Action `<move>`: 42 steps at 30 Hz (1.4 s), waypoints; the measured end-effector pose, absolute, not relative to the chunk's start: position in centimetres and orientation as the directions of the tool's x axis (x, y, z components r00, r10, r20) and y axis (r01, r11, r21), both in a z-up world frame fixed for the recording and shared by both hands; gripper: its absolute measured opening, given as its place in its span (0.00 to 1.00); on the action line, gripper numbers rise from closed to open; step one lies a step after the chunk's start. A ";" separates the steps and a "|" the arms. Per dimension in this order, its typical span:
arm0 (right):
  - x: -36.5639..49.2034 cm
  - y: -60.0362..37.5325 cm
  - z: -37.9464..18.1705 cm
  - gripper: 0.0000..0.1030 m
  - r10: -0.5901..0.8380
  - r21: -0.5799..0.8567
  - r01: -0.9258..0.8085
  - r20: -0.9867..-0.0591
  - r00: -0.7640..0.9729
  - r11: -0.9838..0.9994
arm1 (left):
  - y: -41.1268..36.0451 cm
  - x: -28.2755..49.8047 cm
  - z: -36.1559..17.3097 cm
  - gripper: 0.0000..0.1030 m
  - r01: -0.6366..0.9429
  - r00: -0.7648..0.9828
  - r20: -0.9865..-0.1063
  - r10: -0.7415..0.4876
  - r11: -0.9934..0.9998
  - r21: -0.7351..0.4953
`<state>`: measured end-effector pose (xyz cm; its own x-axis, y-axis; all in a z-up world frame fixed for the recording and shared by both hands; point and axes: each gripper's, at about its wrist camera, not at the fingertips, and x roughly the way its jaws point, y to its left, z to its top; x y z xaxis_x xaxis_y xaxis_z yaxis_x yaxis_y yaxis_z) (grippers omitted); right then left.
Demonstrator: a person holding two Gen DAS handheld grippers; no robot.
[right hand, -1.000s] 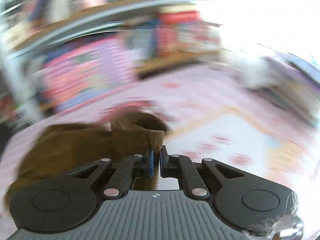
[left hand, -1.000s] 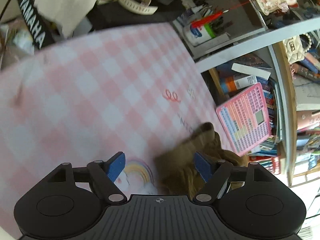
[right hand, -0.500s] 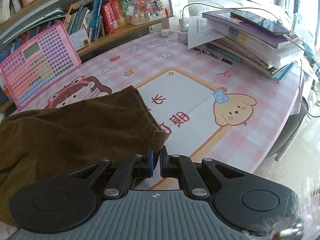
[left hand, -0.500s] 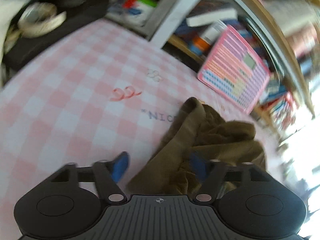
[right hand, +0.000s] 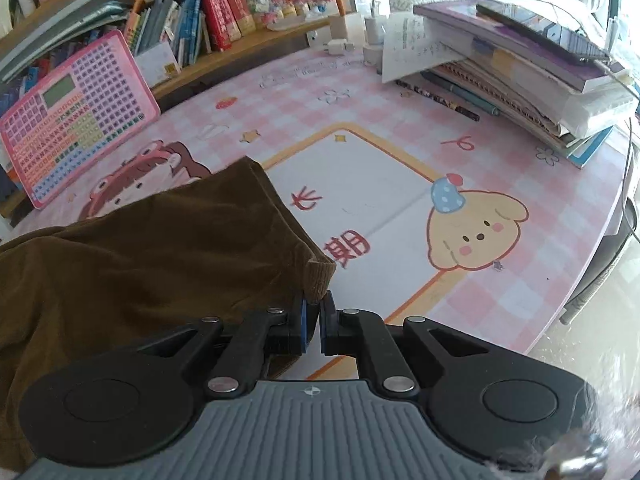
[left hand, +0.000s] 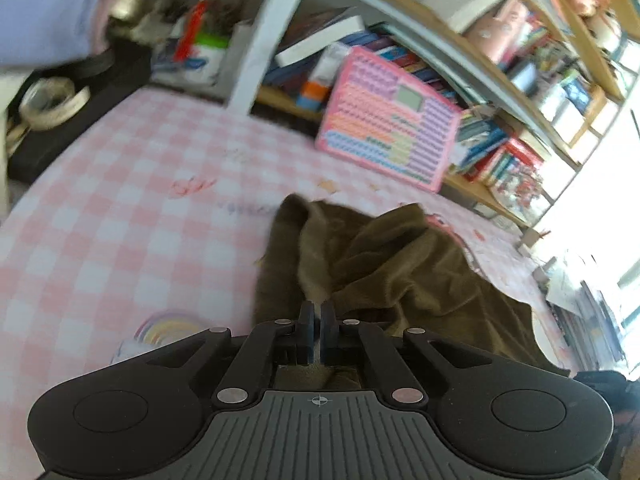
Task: Fold clothes
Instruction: 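Hold the garment up with both tools and shake it out, then lower the held garment onto the mat with both tools, spreading it flat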
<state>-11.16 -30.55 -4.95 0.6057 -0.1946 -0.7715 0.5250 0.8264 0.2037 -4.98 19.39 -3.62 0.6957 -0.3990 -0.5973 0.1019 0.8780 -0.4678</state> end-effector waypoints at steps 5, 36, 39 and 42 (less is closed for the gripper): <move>-10.6 -31.1 -5.2 0.06 -0.165 0.216 0.506 -0.779 0.605 0.835 | 20.5 -4.3 -5.0 0.21 0.044 0.707 -0.573 -0.414 0.835 -0.549; -11.0 -33.6 -5.9 0.06 -0.065 0.340 0.505 -0.777 0.626 0.793 | 22.0 -2.7 -6.1 0.02 -0.110 0.667 -0.597 -0.445 0.734 -0.670; -10.8 -33.1 -5.1 0.05 0.049 0.422 0.441 -0.764 0.643 0.792 | 24.2 -3.8 -3.2 0.02 -0.126 0.745 -0.538 -0.394 0.709 -0.694; -10.2 -32.2 -3.1 0.04 0.159 0.514 0.349 -0.709 0.687 0.784 | 26.7 -4.6 0.1 0.02 -0.143 0.821 -0.460 -0.337 0.659 -0.738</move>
<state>-10.19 -32.24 -3.13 0.6870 0.1593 -0.7090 0.3486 0.7839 0.5139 -4.56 26.72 0.08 0.8213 -0.3370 -0.4603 -0.1432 0.6593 -0.7381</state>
